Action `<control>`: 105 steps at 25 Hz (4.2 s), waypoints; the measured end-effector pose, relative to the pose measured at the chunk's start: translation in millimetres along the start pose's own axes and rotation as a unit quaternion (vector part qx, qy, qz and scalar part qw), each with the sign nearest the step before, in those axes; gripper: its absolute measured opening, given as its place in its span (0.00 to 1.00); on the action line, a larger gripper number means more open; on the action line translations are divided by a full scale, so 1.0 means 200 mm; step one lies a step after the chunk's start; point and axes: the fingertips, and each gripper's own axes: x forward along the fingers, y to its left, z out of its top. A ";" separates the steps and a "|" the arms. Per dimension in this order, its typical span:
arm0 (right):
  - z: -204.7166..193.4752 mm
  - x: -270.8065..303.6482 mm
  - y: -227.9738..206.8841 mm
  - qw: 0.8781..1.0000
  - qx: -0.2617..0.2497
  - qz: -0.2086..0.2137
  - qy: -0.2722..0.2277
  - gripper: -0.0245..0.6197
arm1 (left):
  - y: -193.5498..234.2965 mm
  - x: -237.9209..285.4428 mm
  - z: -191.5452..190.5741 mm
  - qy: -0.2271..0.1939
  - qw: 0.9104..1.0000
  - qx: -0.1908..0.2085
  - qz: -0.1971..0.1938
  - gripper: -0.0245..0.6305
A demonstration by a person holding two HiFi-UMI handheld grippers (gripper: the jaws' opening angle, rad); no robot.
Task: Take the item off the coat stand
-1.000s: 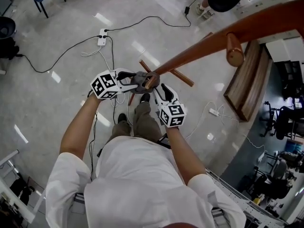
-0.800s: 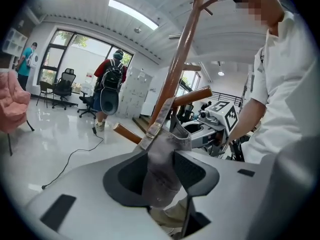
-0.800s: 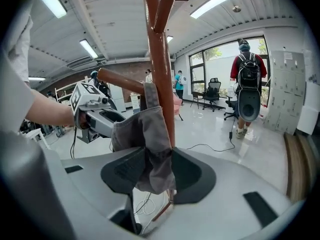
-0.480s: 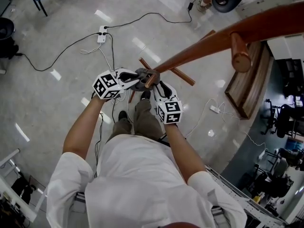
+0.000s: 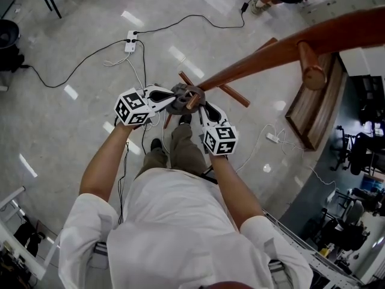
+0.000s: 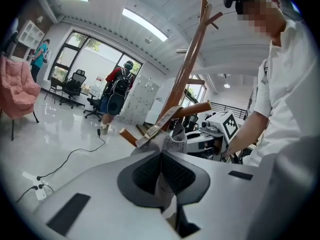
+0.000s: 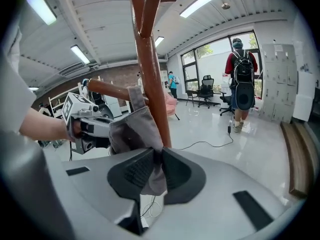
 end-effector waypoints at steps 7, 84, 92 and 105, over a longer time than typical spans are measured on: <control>0.04 -0.03 0.04 1.000 0.015 0.013 -0.011 0.11 | -0.04 -0.07 0.04 -0.013 1.000 -0.007 0.003 0.06; -0.24 -1.67 0.50 0.941 -0.085 0.306 -0.119 0.11 | -2.07 -0.33 0.01 -0.146 0.958 -0.007 0.246 0.06; -0.16 -1.62 0.74 0.944 -0.079 0.294 -0.128 0.10 | -2.05 -0.57 -0.01 -0.159 0.963 -0.006 0.217 0.06; -0.02 -1.64 0.86 0.949 -0.130 0.236 -0.163 0.10 | -1.93 -0.74 0.12 -0.176 0.969 0.036 0.171 0.06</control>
